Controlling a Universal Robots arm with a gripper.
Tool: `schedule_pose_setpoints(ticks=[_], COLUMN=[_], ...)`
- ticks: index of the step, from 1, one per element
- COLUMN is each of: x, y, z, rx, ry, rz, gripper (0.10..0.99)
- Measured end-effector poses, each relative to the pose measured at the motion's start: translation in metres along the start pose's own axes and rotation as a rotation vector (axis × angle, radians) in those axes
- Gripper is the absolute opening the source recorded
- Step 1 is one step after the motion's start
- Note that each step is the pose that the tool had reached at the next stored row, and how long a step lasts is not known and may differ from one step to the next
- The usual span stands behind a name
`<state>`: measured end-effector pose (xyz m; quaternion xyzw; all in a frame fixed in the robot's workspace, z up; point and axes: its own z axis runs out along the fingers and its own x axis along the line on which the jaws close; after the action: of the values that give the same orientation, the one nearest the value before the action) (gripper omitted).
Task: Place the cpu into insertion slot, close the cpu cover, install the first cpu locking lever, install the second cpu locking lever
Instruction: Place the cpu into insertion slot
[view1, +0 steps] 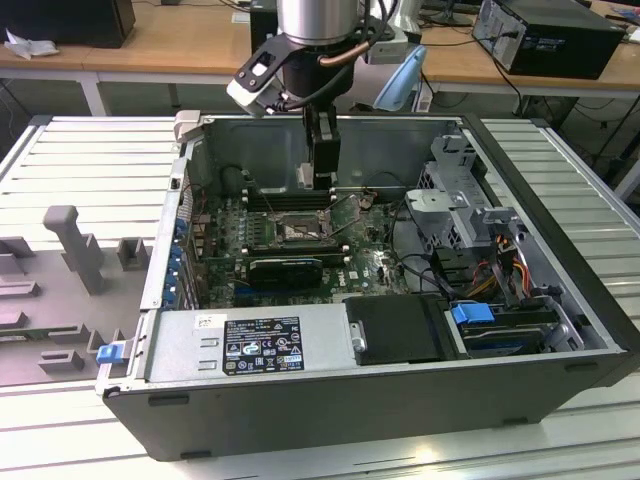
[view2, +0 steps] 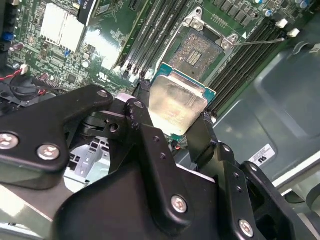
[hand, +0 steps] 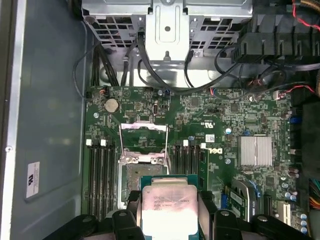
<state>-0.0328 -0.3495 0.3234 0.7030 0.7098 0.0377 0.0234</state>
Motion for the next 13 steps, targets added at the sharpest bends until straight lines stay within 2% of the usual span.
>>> schedule_pose_setpoints(ticks=[2,4,11,13], x=[-0.0001,-0.0002,-0.0003,-0.0004], y=[-0.0004,-0.0012,-0.0023,-0.0028], z=[0.004,0.0112,0.0186,0.0235], rx=[0.0,0.0,0.002,0.003], ry=[-0.0001,0.0,-0.0001,-0.0007], rz=[0.0,0.0,0.0,0.0], gripper=[0.537,0.537,0.537,0.537])
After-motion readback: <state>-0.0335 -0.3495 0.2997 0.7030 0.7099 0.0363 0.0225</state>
